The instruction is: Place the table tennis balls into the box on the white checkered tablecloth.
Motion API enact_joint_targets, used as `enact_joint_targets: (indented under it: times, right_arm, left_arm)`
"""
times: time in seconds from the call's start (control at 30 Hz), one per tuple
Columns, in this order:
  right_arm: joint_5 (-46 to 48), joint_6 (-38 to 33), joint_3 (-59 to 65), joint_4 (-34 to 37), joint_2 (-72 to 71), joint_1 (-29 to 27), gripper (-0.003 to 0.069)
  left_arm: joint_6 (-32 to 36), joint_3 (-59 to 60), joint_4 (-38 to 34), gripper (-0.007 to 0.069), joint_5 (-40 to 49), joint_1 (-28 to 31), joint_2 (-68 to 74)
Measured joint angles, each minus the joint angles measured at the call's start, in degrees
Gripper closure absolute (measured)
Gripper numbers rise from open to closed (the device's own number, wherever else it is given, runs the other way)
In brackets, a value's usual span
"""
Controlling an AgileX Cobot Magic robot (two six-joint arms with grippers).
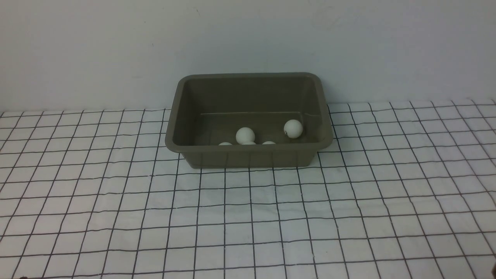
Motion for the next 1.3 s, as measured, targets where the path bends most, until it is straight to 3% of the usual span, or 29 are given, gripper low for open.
enact_joint_targets:
  times: [1.3]
  right_arm:
    - [0.0,0.8,0.0,0.3,0.0,0.0,0.0132]
  left_arm:
    - [-0.3,0.0,-0.1,0.0314,0.0,0.0,0.0]
